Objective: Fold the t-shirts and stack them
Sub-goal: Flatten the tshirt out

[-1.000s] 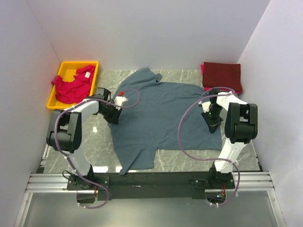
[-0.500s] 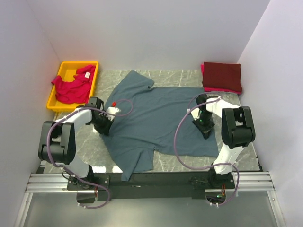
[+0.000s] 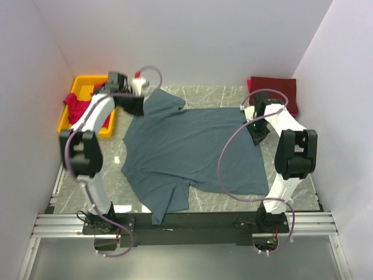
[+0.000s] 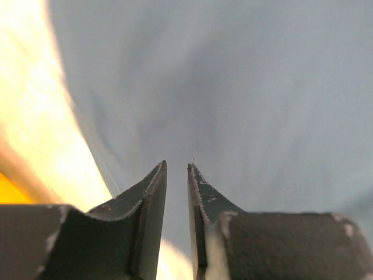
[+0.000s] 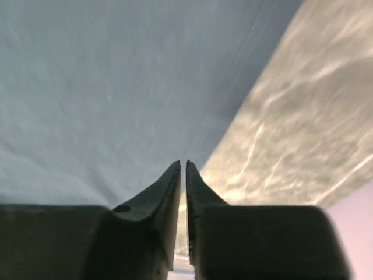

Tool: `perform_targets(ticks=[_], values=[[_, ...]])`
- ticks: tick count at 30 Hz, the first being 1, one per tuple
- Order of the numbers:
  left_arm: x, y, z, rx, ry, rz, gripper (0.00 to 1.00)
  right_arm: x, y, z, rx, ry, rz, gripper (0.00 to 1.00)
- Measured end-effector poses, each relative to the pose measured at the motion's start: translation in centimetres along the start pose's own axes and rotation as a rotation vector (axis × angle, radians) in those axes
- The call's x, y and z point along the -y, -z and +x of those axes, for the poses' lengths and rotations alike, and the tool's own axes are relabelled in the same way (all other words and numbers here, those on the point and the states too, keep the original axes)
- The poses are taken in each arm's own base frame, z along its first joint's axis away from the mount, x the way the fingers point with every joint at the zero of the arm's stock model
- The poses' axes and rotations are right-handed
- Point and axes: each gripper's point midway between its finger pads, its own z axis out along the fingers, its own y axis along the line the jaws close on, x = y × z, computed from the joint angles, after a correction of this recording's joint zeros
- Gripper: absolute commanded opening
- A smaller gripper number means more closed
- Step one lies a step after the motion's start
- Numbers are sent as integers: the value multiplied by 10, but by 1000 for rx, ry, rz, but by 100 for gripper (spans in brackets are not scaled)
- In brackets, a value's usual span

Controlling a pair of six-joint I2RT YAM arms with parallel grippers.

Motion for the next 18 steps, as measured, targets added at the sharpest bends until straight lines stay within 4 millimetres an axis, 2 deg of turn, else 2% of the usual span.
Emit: perform_targets(ticks=[1,4,6,9,12,18], values=[[-18,-12,-35,70,26,-22,24,1,1,-10,23,-16,-1,8],[-45,-42,-73,146,100,-40,18,5,-2,-33,64,-62,-12,4],[-60,-66,-84,179,166,-43,18,7,-8,-50,87,-97,-24,2],[-72,-105,-78,177,279,-29,18,12,-15,-71,116,-140,-38,0],[-73,-134,-66,156,361,-4,17,21,-18,-90,152,-184,-40,0],[-64,-170,-56,133,442,26,17,39,-24,-124,208,-242,-43,0]])
